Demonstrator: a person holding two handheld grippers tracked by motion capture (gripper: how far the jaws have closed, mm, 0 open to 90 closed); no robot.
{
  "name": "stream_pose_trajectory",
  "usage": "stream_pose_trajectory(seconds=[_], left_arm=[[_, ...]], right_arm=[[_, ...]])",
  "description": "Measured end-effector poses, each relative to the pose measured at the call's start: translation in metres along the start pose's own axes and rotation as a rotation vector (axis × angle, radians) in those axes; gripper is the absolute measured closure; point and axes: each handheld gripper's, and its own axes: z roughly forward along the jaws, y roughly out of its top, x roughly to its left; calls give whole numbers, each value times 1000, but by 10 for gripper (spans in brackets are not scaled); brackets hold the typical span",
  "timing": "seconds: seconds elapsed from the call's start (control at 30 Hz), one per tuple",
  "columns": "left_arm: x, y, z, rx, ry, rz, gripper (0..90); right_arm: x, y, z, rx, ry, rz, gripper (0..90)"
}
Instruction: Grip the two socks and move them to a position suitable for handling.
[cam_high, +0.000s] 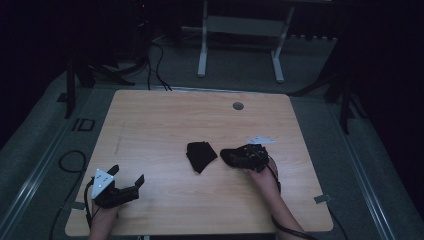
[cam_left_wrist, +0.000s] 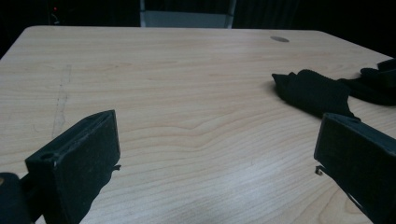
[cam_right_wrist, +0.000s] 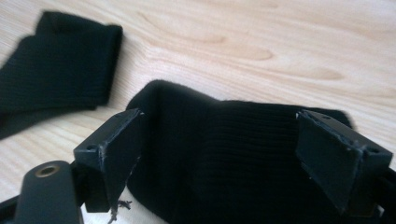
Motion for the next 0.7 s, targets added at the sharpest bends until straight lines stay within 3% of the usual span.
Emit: stream_pose_trajectory(seconds=[0.1, 0.2, 0.37, 0.5, 0.7], left_arm=[[1, 0, 0, 4, -2, -3, 5], [1, 0, -1, 5, -1, -3, 5], [0, 0, 0, 11, -2, 0, 5], [-1, 0, 1, 11, -5, 2, 4], [-1, 0, 2, 13, -4, -2, 5]], right_arm=[[6, -3, 10, 22, -37, -18, 149], [13, -4, 15, 27, -89, -65, 151], [14, -5, 14, 30, -93, -60, 170], [18, -5, 10, 33, -99, -69, 330], [21, -8, 8, 4, -118, -72, 474]])
